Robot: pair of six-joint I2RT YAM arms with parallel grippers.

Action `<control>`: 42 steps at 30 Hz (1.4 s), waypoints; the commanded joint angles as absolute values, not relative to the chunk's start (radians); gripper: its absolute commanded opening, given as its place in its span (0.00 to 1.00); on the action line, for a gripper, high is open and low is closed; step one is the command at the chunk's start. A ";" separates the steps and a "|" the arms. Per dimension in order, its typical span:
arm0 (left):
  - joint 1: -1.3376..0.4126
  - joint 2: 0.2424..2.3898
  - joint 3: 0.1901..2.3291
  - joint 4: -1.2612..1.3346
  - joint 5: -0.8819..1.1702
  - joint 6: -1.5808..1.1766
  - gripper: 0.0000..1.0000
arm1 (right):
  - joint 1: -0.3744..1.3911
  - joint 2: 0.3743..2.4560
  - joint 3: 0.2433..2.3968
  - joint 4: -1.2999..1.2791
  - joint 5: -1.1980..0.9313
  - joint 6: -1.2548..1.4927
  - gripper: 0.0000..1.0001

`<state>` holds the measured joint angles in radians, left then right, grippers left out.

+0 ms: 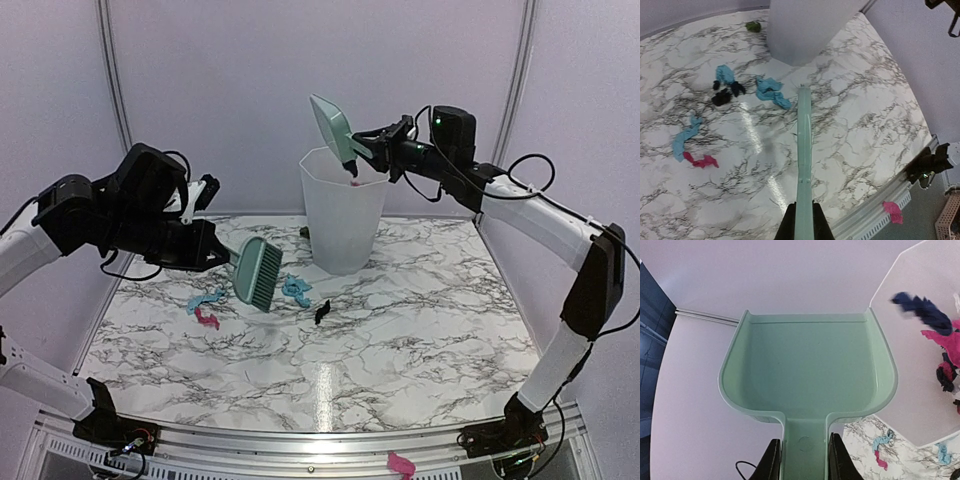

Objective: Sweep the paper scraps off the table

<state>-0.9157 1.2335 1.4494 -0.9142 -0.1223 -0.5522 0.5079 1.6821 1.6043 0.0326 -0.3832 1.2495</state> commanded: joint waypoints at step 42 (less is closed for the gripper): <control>-1.366 2.152 1.792 -0.525 0.518 -0.338 0.00 | 0.445 1.256 1.569 -0.441 -0.230 0.878 0.00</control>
